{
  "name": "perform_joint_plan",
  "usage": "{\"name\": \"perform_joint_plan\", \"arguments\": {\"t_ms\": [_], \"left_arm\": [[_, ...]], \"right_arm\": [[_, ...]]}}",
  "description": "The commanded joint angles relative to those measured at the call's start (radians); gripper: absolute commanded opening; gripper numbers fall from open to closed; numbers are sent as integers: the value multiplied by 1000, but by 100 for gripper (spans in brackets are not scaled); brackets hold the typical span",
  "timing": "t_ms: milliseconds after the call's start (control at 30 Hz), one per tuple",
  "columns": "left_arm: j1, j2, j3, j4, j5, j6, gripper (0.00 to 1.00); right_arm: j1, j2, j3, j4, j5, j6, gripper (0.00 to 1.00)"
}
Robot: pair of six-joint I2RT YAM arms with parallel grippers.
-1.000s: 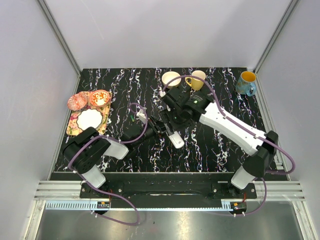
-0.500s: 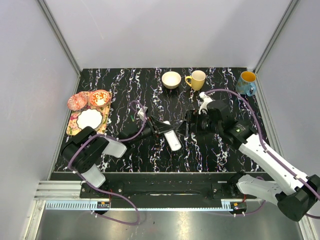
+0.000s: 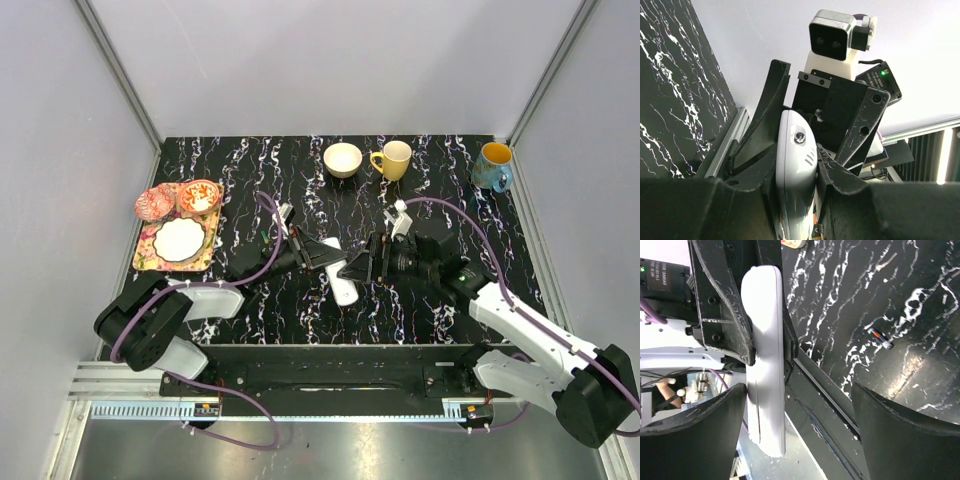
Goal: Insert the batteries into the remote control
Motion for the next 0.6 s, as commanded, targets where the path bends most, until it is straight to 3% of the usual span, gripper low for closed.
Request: {"name": "perform_joint_plan", "arguments": {"t_ms": [0,367,567], "left_arm": [[2,-54,55,21,23,49,0],[2,-36,52,52,22,38,0],[2,-39,52,56,23,34,0]], "right_arm": [[-8,-10,-25,198,-106,83,90],[-8,10,-51,214,-233,74,86],[-8,43,-60,186,-248,54,73]]}}
